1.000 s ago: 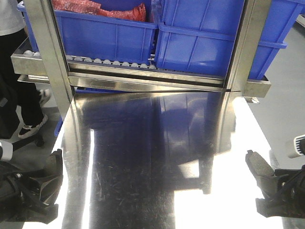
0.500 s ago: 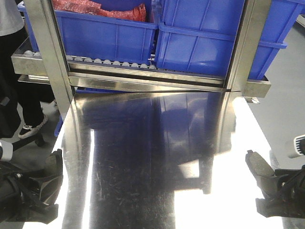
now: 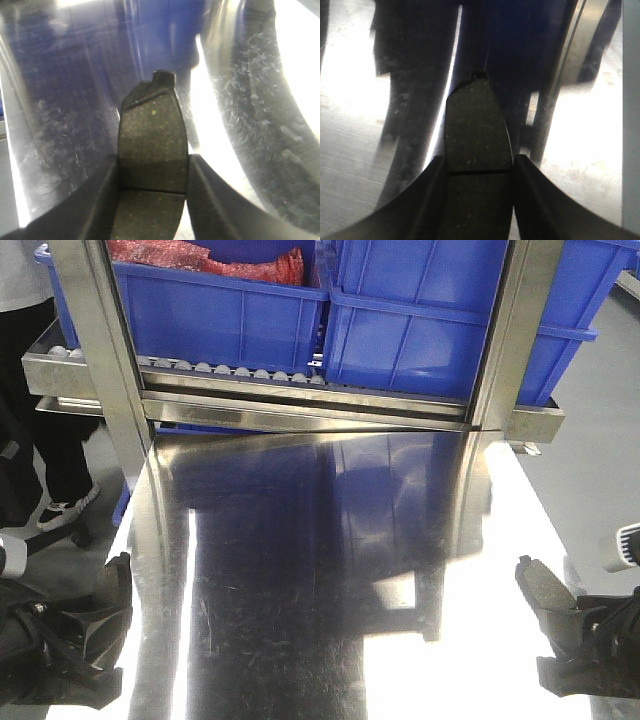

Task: Move and align brake pads A on conveyor
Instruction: 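Hold both pads raised above the table, then back away and turn the base from the steel table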

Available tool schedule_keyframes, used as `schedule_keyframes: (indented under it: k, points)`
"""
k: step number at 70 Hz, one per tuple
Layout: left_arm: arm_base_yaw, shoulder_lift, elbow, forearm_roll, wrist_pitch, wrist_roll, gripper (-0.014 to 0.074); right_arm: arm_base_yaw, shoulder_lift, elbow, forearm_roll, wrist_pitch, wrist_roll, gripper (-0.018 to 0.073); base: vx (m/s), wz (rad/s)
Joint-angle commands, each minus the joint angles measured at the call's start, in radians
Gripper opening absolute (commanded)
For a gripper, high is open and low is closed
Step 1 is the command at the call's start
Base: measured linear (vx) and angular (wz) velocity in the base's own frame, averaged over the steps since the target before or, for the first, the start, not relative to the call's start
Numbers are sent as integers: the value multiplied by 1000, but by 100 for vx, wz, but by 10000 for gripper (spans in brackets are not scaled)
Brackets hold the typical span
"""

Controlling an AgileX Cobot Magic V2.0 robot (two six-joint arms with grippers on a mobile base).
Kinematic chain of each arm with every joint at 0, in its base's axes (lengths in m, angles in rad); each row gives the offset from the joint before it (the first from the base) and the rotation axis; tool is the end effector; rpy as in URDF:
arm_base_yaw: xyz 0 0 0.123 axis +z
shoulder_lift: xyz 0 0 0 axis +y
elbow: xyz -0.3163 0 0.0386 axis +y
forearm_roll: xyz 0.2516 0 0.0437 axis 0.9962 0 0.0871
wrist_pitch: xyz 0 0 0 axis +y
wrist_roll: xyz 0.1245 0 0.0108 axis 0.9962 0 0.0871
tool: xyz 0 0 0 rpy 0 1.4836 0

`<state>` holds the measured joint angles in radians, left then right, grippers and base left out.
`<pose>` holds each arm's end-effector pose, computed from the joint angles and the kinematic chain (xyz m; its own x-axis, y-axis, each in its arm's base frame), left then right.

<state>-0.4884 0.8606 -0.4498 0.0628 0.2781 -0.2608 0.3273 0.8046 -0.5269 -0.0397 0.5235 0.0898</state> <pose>0.1548 -0.0798 0.2568 -0.5804 0.0830 -0.8101 0.3480 0.9246 -0.1546 0.1493 0.0481 0.2689 -0.6359 -0.1574 -0.7555 -0.2724 0.9617 0.0289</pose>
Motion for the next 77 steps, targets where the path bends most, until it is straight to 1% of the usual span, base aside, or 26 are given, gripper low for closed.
schedule_keyframes:
  k: [1,25,77]
  points:
    - [-4,-11,-29,0,-89,-3,101,-2,-10,-31,-4,-72,-9,38,-2,0]
    - [-4,-9,-29,0,-89,-3,101,-2,-10,-31,-4,-61,-9,38,-7,15]
    - [-4,-9,-29,0,-89,-3,101,-2,-10,-31,-4,-55,-9,38,-8,41]
